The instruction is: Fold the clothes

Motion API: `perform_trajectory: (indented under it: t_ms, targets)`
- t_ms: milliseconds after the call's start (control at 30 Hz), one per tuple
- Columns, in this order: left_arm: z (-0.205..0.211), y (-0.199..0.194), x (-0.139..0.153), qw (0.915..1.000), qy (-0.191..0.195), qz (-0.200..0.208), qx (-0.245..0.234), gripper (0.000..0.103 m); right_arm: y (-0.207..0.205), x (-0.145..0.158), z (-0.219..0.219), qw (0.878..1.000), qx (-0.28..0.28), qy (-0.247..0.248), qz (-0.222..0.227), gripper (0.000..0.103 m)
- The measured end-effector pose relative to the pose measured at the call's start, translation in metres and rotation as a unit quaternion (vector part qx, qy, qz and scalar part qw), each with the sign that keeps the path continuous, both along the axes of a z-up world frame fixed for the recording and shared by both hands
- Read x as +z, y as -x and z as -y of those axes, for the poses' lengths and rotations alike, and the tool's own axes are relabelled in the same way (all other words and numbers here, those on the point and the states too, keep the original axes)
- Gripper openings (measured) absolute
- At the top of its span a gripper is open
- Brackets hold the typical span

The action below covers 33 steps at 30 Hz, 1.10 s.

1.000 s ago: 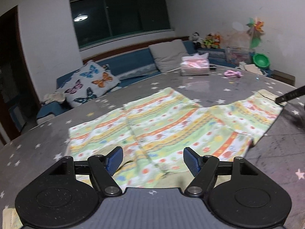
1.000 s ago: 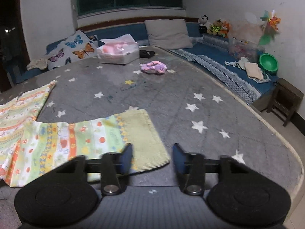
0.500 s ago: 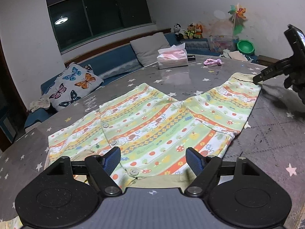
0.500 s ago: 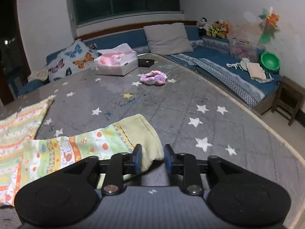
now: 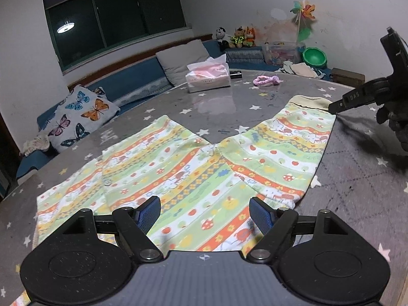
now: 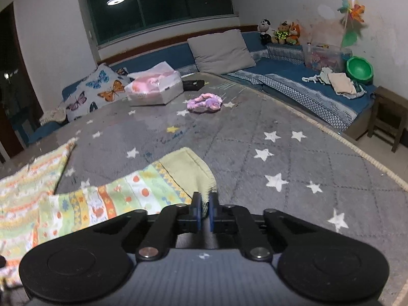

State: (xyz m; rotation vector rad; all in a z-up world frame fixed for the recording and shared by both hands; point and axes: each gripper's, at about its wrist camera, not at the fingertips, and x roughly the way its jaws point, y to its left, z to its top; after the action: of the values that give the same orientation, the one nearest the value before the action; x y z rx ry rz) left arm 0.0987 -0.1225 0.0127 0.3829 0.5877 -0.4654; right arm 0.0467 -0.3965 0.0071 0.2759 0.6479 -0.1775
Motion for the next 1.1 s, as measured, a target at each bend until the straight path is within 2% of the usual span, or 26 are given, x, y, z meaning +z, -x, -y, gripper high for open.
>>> perform_trajectory:
  t_ms: [267,367,567,667,833,967,1100]
  targets:
    - [0.014,-0.005,-0.013,0.9998,-0.006,-0.014,-0.009,0.079,0.002,0.033,-0.003,0.999,0.013,-0.016,0.038,0.004]
    - [0.015,-0.002,-0.016,0.9999,-0.009,-0.007,-0.010,0.080,0.003,0.050,-0.007,0.998,0.022,-0.028,0.056,0.004]
    - [-0.004,0.006,-0.004,0.9999,0.013,0.005,0.007,0.080,0.004,0.096,-0.040,0.992,0.078,-0.017,0.099,0.004]
    - [-0.023,0.013,0.005,0.9991,0.028,0.019,0.026,0.080,0.004,0.120,-0.069,0.985,0.121,-0.005,0.123,0.004]
    - [-0.061,0.025,0.016,0.9956,0.042,0.042,0.072,0.081,-0.002,0.148,-0.130,0.966,0.205,0.007,0.154,0.003]
    - [-0.091,0.037,0.016,0.9913,0.051,0.048,0.111,0.082,-0.009,0.155,-0.183,0.949,0.271,0.015,0.158,0.003]
    - [-0.117,0.049,0.012,0.9868,0.057,0.042,0.146,0.084,-0.017,0.146,-0.237,0.932,0.334,0.020,0.142,0.003]
